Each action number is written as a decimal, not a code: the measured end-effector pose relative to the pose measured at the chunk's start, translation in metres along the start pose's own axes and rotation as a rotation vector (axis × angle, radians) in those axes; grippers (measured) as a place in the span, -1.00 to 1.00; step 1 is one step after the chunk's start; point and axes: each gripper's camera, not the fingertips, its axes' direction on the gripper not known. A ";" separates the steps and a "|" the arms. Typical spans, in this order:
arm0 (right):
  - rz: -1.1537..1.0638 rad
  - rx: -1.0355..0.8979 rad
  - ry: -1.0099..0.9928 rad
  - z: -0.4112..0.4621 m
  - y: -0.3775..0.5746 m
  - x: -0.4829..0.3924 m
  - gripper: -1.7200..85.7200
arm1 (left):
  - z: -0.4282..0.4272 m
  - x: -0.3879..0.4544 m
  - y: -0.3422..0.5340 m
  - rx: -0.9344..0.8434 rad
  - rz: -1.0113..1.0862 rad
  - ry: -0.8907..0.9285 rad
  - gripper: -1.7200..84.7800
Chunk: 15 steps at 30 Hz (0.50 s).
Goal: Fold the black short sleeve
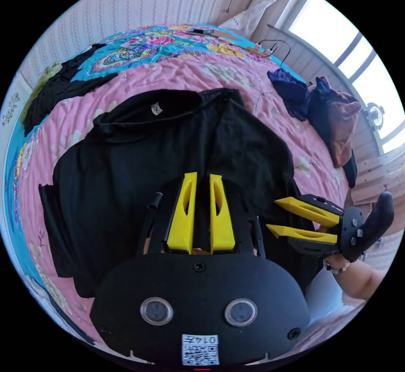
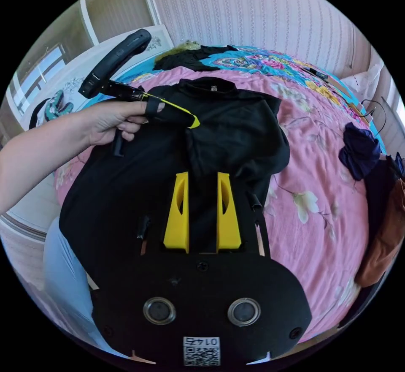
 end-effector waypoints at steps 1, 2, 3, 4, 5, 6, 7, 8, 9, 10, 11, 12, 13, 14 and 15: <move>0.017 0.005 -0.029 0.000 0.002 0.006 -0.82 | 0.002 0.003 -0.003 -0.001 0.016 -0.007 -0.87; 0.043 0.028 -0.080 -0.003 0.006 0.016 -0.85 | 0.003 0.010 -0.010 -0.001 0.048 0.003 -0.92; 0.068 0.059 -0.117 -0.009 0.011 0.025 -0.89 | 0.001 0.015 -0.016 -0.001 0.064 0.000 -0.95; 0.076 0.076 -0.134 -0.013 0.014 0.030 -0.90 | -0.001 0.019 -0.018 0.003 0.078 -0.006 -0.96; 0.084 0.119 -0.167 -0.022 0.021 0.039 -0.91 | -0.007 0.026 -0.023 0.012 0.105 -0.020 -0.97; 0.092 0.153 -0.191 -0.030 0.028 0.047 -0.92 | -0.015 0.033 -0.030 0.028 0.121 -0.026 -0.98; 0.096 0.166 -0.199 -0.034 0.031 0.052 -0.92 | -0.019 0.037 -0.033 0.030 0.128 -0.024 -0.98; 0.106 0.188 -0.214 -0.042 0.038 0.060 -0.93 | -0.026 0.046 -0.041 0.031 0.154 -0.012 -0.98; 0.120 0.211 -0.230 -0.049 0.044 0.069 -0.93 | -0.031 0.055 -0.050 0.033 0.184 -0.008 -0.98; 0.129 0.223 -0.239 -0.052 0.048 0.074 -0.93 | -0.032 0.060 -0.054 0.034 0.200 -0.013 -0.98; 0.149 0.250 -0.261 -0.058 0.054 0.084 -0.94 | -0.033 0.071 -0.064 0.022 0.230 -0.018 -0.98; 0.164 0.274 -0.282 -0.063 0.060 0.093 -0.94 | -0.033 0.082 -0.076 -0.003 0.263 -0.035 -0.98; 0.172 0.285 -0.291 -0.065 0.063 0.098 -0.94 | -0.034 0.089 -0.081 -0.013 0.283 -0.053 -0.98; 0.185 0.300 -0.302 -0.069 0.068 0.106 -0.94 | -0.034 0.102 -0.090 -0.025 0.324 -0.103 -0.98; 0.196 0.306 -0.310 -0.069 0.072 0.114 -0.94 | -0.034 0.113 -0.096 -0.014 0.353 -0.142 -0.98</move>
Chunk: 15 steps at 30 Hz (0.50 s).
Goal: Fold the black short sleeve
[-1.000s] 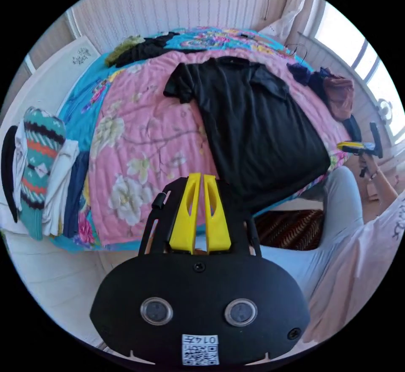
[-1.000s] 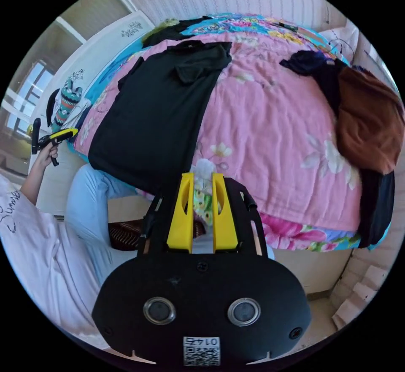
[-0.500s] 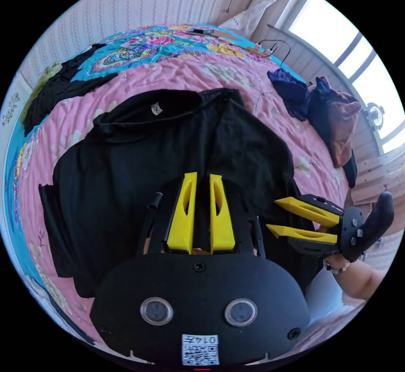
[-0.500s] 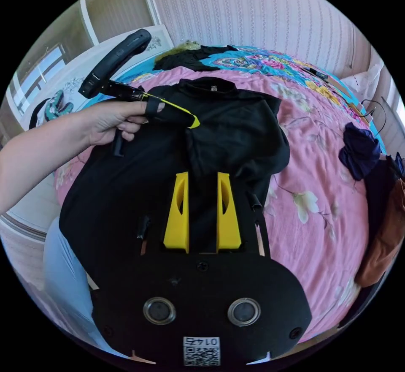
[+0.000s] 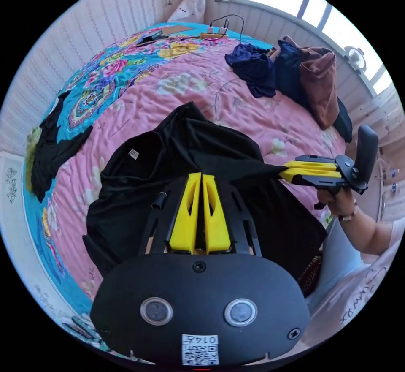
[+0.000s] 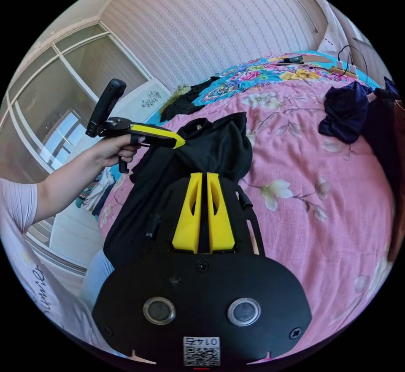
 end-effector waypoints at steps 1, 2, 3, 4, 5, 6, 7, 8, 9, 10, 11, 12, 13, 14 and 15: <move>0.005 0.000 -0.006 -0.001 0.001 0.004 -0.94 | 0.001 0.003 -0.004 0.001 0.011 -0.012 -0.98; 0.016 -0.008 -0.020 -0.002 0.004 0.011 -0.94 | 0.005 0.007 -0.009 -0.009 0.022 -0.027 -0.98; 0.022 -0.019 -0.029 -0.001 0.007 0.016 -0.94 | 0.011 0.008 -0.013 -0.024 0.012 -0.029 -0.98; 0.023 -0.021 -0.029 -0.001 0.008 0.018 -0.94 | 0.015 0.007 -0.013 -0.029 0.004 -0.021 -0.98; 0.017 -0.025 -0.022 -0.002 0.012 0.020 -0.94 | 0.021 0.004 -0.014 -0.039 -0.020 0.009 -0.98; 0.008 -0.033 -0.013 -0.003 0.015 0.022 -0.94 | 0.026 0.001 -0.013 -0.036 -0.056 0.061 -0.97; 0.003 -0.035 -0.008 -0.003 0.016 0.023 -0.94 | 0.028 0.000 -0.013 -0.030 -0.071 0.097 -0.96; 0.000 -0.035 0.001 -0.004 0.019 0.025 -0.94 | 0.031 -0.001 -0.012 -0.007 -0.095 0.179 -0.94; 0.003 -0.033 0.003 -0.005 0.021 0.028 -0.94 | 0.038 0.000 -0.012 0.004 -0.129 0.251 -0.90; 0.006 -0.034 0.000 -0.005 0.022 0.030 -0.94 | 0.042 0.001 -0.013 0.001 -0.149 0.277 -0.86; 0.014 -0.034 -0.009 -0.005 0.023 0.033 -0.94 | 0.052 0.004 -0.016 -0.008 -0.171 0.310 -0.81; 0.017 -0.035 -0.019 -0.005 0.024 0.036 -0.94 | 0.064 0.007 -0.019 -0.026 -0.198 0.288 -0.78; 0.017 -0.036 -0.021 -0.004 0.024 0.037 -0.94 | 0.070 0.008 -0.021 -0.033 -0.200 0.272 -0.79; 0.014 -0.041 -0.018 -0.004 0.025 0.039 -0.94 | 0.081 0.010 -0.025 -0.045 -0.206 0.239 -0.80; 0.008 -0.045 -0.013 -0.004 0.025 0.041 -0.94 | 0.088 0.010 -0.028 -0.044 -0.202 0.228 -0.89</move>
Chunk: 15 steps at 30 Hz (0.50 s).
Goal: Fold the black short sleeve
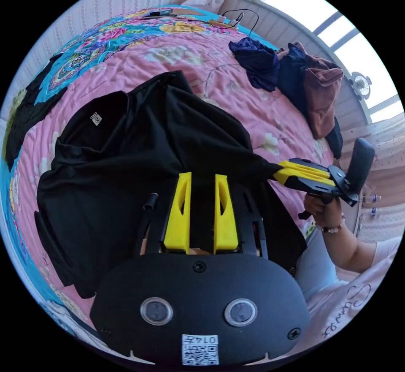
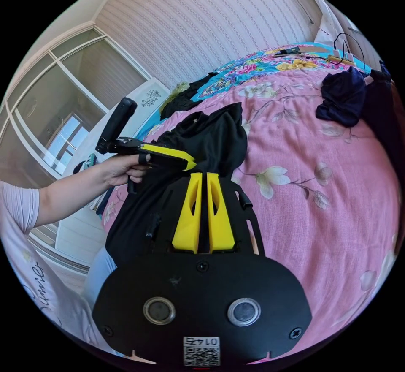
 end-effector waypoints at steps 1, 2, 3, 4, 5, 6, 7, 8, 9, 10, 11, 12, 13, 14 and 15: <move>-0.003 -0.001 0.002 -0.001 0.000 0.001 -0.94 | 0.001 0.000 -0.001 0.006 0.006 0.009 -0.93; -0.007 0.002 0.002 -0.003 0.001 0.004 -0.94 | 0.001 0.000 -0.005 0.012 0.004 0.031 -0.95; -0.006 0.013 -0.001 -0.007 0.001 0.008 -0.94 | -0.005 0.004 -0.007 0.034 0.022 0.043 -0.97; -0.002 0.024 -0.004 -0.010 0.001 0.010 -0.94 | -0.010 0.006 -0.008 0.047 0.035 0.044 -0.97; 0.019 0.059 -0.022 -0.017 0.002 0.018 -0.94 | -0.020 0.012 -0.011 0.075 0.068 0.039 -0.98; 0.050 0.095 -0.049 -0.024 0.001 0.027 -0.94 | -0.031 0.018 -0.017 0.103 0.096 0.029 -0.98; 0.067 0.112 -0.063 -0.027 0.001 0.032 -0.94 | -0.037 0.021 -0.020 0.121 0.108 0.027 -0.98; 0.100 0.140 -0.083 -0.034 0.000 0.042 -0.94 | -0.048 0.026 -0.030 0.160 0.123 0.032 -0.98; 0.125 0.157 -0.090 -0.039 -0.001 0.050 -0.94 | -0.057 0.031 -0.044 0.203 0.133 0.052 -0.98; 0.134 0.164 -0.089 -0.042 -0.002 0.053 -0.94 | -0.060 0.034 -0.052 0.219 0.137 0.064 -0.98; 0.147 0.183 -0.080 -0.049 -0.002 0.059 -0.94 | -0.065 0.042 -0.069 0.253 0.147 0.078 -0.98; 0.158 0.205 -0.069 -0.056 -0.002 0.063 -0.94 | -0.066 0.053 -0.087 0.276 0.175 0.093 -0.98; 0.164 0.217 -0.066 -0.060 -0.002 0.066 -0.94 | -0.066 0.060 -0.096 0.289 0.191 0.095 -0.98; 0.182 0.241 -0.058 -0.066 -0.001 0.071 -0.94 | -0.064 0.076 -0.115 0.301 0.231 0.094 -0.98; 0.206 0.257 -0.049 -0.072 -0.001 0.078 -0.94 | -0.058 0.093 -0.131 0.306 0.269 0.088 -0.98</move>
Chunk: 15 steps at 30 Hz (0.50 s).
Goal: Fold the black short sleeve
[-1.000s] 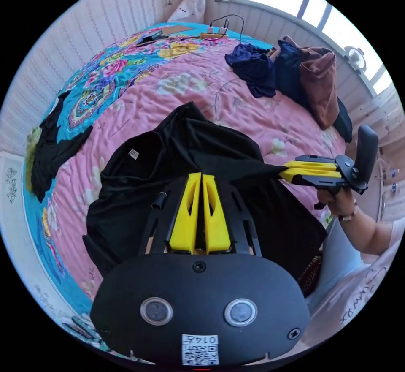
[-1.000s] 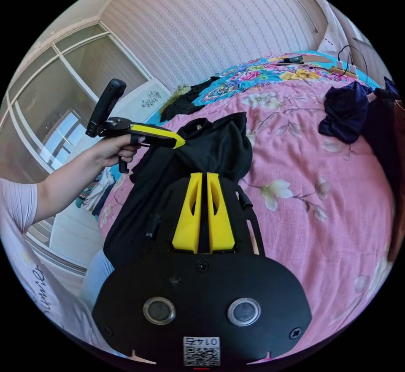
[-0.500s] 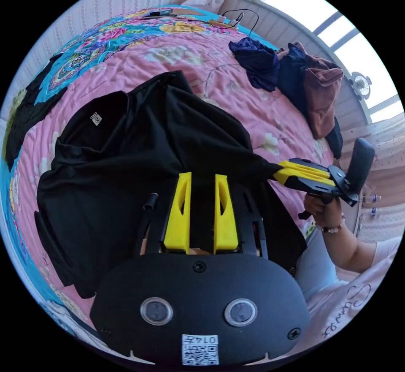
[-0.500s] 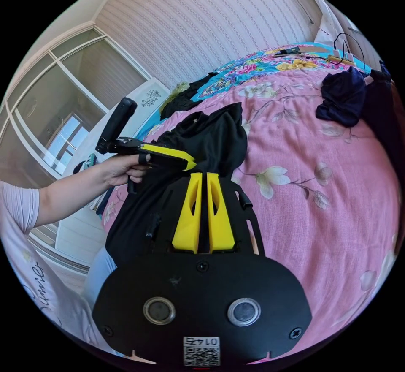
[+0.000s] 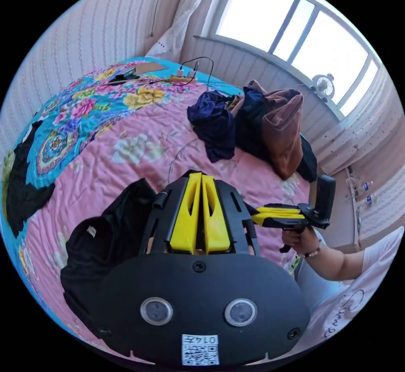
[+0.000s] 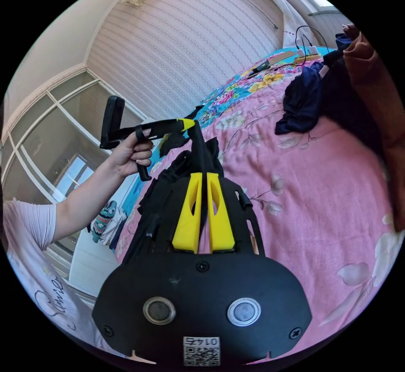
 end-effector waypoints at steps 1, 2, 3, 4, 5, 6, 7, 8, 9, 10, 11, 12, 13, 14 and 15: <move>0.014 0.006 0.006 -0.002 -0.001 0.004 -0.94 | 0.007 0.006 -0.008 0.002 0.020 -0.001 -0.98; 0.049 0.014 0.021 -0.006 -0.002 0.012 -0.94 | 0.023 0.020 -0.022 -0.012 0.064 0.010 -0.98; 0.092 0.022 0.038 -0.009 -0.003 0.021 -0.94 | 0.042 0.033 -0.034 -0.047 0.096 0.025 -0.98; 0.114 0.024 0.044 -0.010 -0.003 0.026 -0.94 | 0.051 0.038 -0.038 -0.062 0.103 0.016 -0.98; 0.153 0.034 0.054 -0.012 -0.003 0.036 -0.94 | 0.069 0.048 -0.044 -0.086 0.116 -0.005 -0.98; 0.194 0.040 0.072 -0.012 -0.003 0.046 -0.94 | 0.088 0.056 -0.048 -0.118 0.133 -0.036 -0.98; 0.214 0.038 0.088 -0.011 -0.003 0.051 -0.94 | 0.096 0.058 -0.048 -0.135 0.140 -0.055 -0.98; 0.271 0.021 0.117 -0.007 -0.003 0.062 -0.94 | 0.114 0.061 -0.048 -0.177 0.140 -0.095 -0.97; 0.317 0.006 0.115 -0.002 -0.003 0.071 -0.94 | 0.131 0.061 -0.044 -0.237 0.129 -0.123 -0.96; 0.338 0.001 0.114 0.000 -0.002 0.074 -0.94 | 0.138 0.061 -0.043 -0.271 0.124 -0.138 -0.95; 0.360 0.004 0.106 0.003 -0.002 0.077 -0.94 | 0.143 0.060 -0.039 -0.296 0.117 -0.157 -0.93; 0.365 0.012 0.103 0.005 -0.002 0.075 -0.94 | 0.135 0.060 -0.035 -0.261 0.121 -0.149 -0.89; 0.364 0.016 0.106 0.006 -0.002 0.074 -0.94 | 0.129 0.059 -0.033 -0.237 0.124 -0.142 -0.88; 0.360 0.024 0.113 0.009 -0.002 0.070 -0.94 | 0.116 0.056 -0.030 -0.209 0.133 -0.139 -0.86; 0.362 0.032 0.116 0.012 -0.002 0.066 -0.94 | 0.100 0.052 -0.028 -0.179 0.141 -0.134 -0.85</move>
